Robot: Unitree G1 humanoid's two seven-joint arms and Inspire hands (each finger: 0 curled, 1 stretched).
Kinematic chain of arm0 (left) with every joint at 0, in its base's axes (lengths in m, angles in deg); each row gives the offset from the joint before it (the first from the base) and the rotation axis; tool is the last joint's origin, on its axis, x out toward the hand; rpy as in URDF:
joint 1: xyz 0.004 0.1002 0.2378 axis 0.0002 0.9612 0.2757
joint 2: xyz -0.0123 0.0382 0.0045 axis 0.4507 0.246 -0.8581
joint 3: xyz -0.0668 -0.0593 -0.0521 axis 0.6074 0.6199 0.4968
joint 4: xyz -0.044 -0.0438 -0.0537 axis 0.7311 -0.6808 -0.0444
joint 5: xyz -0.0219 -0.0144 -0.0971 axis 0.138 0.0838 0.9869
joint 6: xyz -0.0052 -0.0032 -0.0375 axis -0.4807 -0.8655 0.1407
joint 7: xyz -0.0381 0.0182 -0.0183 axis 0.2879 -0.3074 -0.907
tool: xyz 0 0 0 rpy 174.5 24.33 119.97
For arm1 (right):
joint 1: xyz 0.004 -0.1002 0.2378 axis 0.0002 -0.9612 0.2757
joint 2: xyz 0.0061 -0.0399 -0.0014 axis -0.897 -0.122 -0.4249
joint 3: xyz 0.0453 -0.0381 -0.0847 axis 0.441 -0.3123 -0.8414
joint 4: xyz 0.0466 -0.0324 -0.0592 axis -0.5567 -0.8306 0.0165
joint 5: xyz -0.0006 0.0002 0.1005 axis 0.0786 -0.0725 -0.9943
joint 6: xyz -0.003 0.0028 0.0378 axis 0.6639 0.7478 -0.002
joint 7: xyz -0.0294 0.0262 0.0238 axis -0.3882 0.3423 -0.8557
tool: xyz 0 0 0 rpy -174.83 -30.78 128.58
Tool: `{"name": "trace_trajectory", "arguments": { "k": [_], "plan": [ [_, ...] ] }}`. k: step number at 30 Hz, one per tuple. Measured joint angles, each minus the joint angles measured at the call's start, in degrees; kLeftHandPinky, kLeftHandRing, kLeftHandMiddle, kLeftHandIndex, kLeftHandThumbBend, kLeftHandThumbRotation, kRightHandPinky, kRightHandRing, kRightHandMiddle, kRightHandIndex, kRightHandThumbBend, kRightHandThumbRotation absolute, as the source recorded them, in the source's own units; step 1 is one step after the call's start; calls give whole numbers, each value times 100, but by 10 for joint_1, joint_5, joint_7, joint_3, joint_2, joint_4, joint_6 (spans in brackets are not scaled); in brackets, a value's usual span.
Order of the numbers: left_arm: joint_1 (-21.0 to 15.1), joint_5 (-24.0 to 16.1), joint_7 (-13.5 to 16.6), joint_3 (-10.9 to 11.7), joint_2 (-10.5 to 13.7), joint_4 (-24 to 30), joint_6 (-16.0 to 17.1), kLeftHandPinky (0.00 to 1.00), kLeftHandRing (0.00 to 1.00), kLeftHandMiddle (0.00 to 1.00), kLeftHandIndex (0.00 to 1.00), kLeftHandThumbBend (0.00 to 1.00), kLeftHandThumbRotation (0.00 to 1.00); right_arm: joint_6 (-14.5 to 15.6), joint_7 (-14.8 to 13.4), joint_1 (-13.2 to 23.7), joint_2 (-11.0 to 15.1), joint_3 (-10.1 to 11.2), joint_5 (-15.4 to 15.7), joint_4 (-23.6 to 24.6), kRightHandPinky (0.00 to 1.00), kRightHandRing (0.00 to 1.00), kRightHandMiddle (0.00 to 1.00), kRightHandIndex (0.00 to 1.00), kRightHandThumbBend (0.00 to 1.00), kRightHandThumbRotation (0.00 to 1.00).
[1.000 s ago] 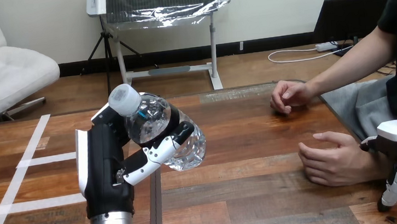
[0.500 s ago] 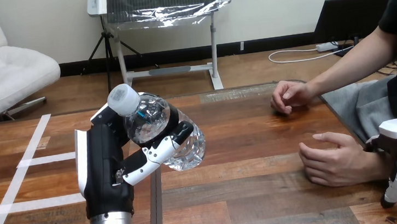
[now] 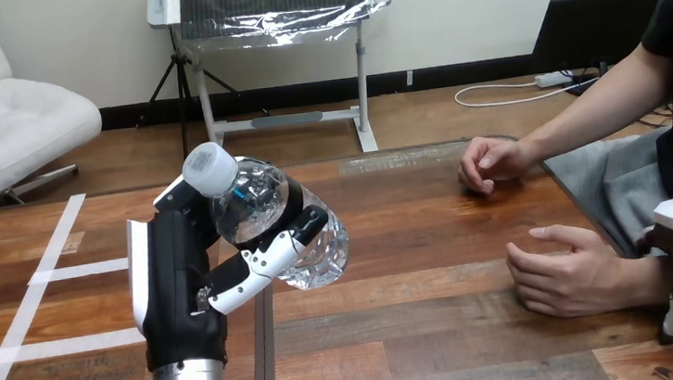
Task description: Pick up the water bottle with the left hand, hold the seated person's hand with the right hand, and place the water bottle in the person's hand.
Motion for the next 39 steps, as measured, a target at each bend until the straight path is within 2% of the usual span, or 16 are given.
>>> {"name": "trace_trajectory", "arguments": {
  "k": [7, 20, 39],
  "plan": [
    [0, 0, 0, 1, 0, 0, 0, 41, 40, 43, 50, 62, 0, 4, -4, 11, 0, -10, 1, -15, 84, 93, 92, 89, 69, 8],
    [0, 0, 0, 0, 0, 0, 0, 41, 41, 43, 50, 62, 0, -2, -16, 11, 0, -14, -3, -18, 82, 89, 89, 87, 69, 7],
    [0, 1, 0, 1, 0, 0, 0, 40, 40, 43, 50, 61, 0, -56, -32, 23, 0, -18, -7, -43, 78, 82, 85, 83, 68, 3]
  ]
}}
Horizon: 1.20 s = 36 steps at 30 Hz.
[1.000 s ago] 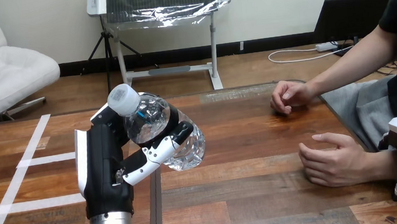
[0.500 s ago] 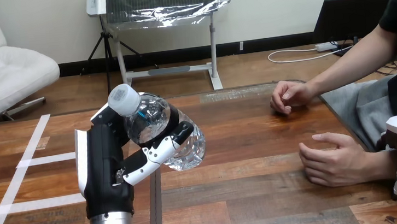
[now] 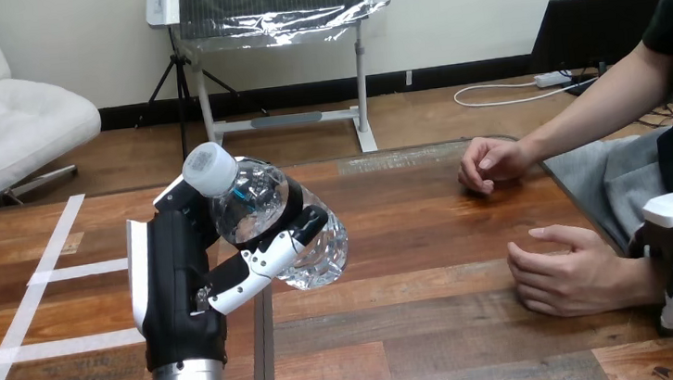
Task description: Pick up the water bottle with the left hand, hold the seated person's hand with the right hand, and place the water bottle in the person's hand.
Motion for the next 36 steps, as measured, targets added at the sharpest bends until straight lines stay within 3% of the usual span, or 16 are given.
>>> {"name": "trace_trajectory", "arguments": {
  "k": [9, 22, 36],
  "plan": [
    [0, 3, 0, 0, 0, 0, 0, 40, 40, 42, 50, 62, 0, -24, 0, 18, -1, -9, -12, -28, 76, 82, 85, 83, 68, 2],
    [0, 2, 1, 1, 0, 0, 0, 40, 40, 43, 50, 61, 0, -22, 0, 44, -8, -25, -21, -65, 78, 85, 89, 83, 67, 1],
    [0, 2, 2, 3, 0, 0, 0, 41, 40, 43, 50, 61, 0, -27, -7, 66, -24, -36, -35, -101, 55, 66, 77, 80, 68, 0]
  ]
}}
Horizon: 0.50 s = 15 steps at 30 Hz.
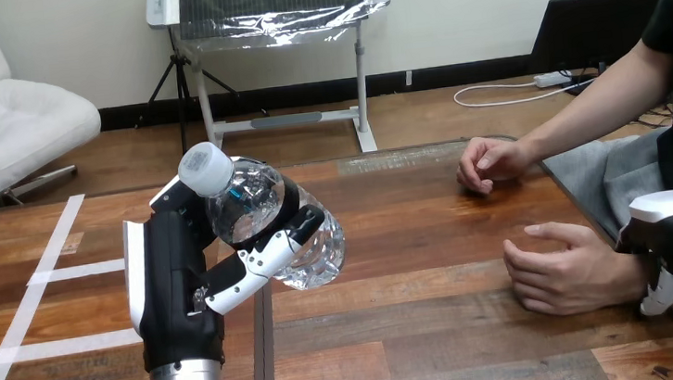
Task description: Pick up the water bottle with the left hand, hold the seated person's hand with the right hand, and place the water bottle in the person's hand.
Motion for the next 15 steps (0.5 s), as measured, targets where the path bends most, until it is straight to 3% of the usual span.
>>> {"name": "trace_trajectory", "arguments": {
  "k": [10, 15],
  "plan": [
    [0, 0, 1, 1, 0, 0, -2, 40, 40, 42, 50, 61, 0, -7, -2, 16, -2, 0, -23, -25, 45, 56, 70, 84, 65, 0],
    [0, 0, 1, 1, 0, 0, -2, 40, 40, 42, 50, 61, 0, -4, -2, 21, -2, -1, -26, -30, 47, 59, 71, 81, 64, 0]
  ]
}}
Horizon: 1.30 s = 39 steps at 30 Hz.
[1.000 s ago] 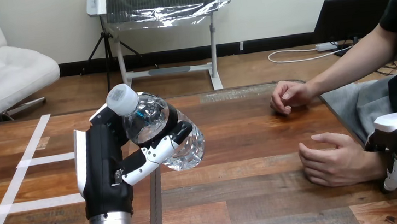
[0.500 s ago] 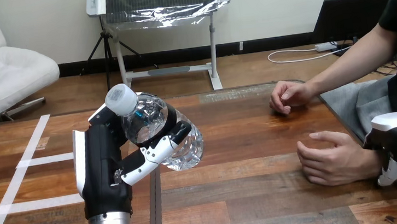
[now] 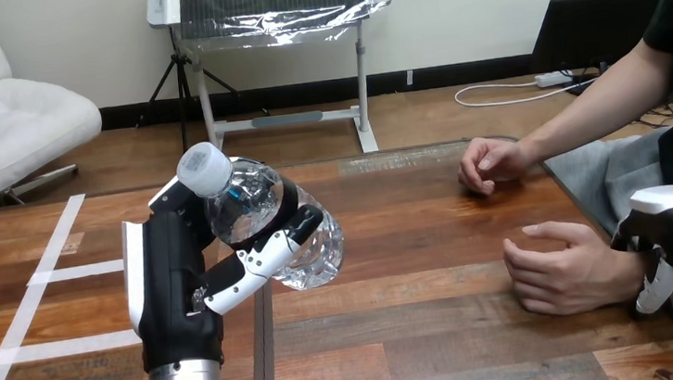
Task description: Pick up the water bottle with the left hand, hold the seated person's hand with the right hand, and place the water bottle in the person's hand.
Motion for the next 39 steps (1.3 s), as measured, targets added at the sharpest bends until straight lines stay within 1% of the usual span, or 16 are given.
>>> {"name": "trace_trajectory", "arguments": {
  "k": [7, 13, 19, 20, 22, 25, 28, 29, 31, 34, 39],
  "plan": [
    [0, 1, 0, 1, 0, 0, 0, 40, 40, 42, 50, 61, 0, 3, 7, 10, 0, -14, 7, -5, 48, 61, 73, 80, 62, 0],
    [0, 1, -1, 1, 1, 0, 0, 43, 41, 43, 51, 60, 0, 1, 15, 21, 0, -26, 7, -16, 48, 60, 72, 79, 63, 0],
    [0, 1, -2, 4, 1, 0, 0, 43, 41, 43, 51, 61, 0, -6, 15, 32, -1, -36, 8, -32, 49, 62, 73, 77, 65, 0],
    [0, 1, -2, 5, 1, 0, 0, 43, 41, 43, 51, 61, 0, -6, 15, 33, -1, -37, 8, -33, 50, 63, 74, 76, 65, 0],
    [0, 1, -2, 6, 1, 0, 0, 43, 41, 43, 51, 61, 0, -6, 14, 34, -1, -40, 8, -33, 52, 66, 76, 75, 67, 0],
    [0, 1, -2, 9, 1, 0, 0, 43, 41, 43, 51, 61, 0, -6, 14, 35, -1, -43, 8, -33, 58, 73, 79, 75, 68, 0],
    [1, 0, -2, 11, 1, 0, 0, 43, 41, 43, 51, 62, 0, -6, 14, 35, -1, -44, 7, -33, 65, 77, 80, 74, 68, 0],
    [1, 0, -2, 12, 1, 0, 0, 43, 41, 43, 50, 62, 0, -6, 14, 35, -1, -44, 7, -33, 69, 79, 82, 74, 68, 0],
    [1, 0, -2, 13, 1, 0, 0, 43, 41, 43, 50, 62, 0, -6, 14, 35, -1, -46, 7, -33, 72, 80, 82, 74, 68, 0],
    [1, 0, -2, 14, 1, 0, 0, 42, 41, 43, 50, 62, 0, -7, 14, 35, -1, -48, 7, -33, 73, 80, 82, 75, 67, 0],
    [2, -3, 0, 15, 1, 0, 0, 42, 41, 43, 50, 62, 0, -7, 16, 36, 0, -51, 7, -33, 66, 73, 79, 75, 68, 0]
  ]
}}
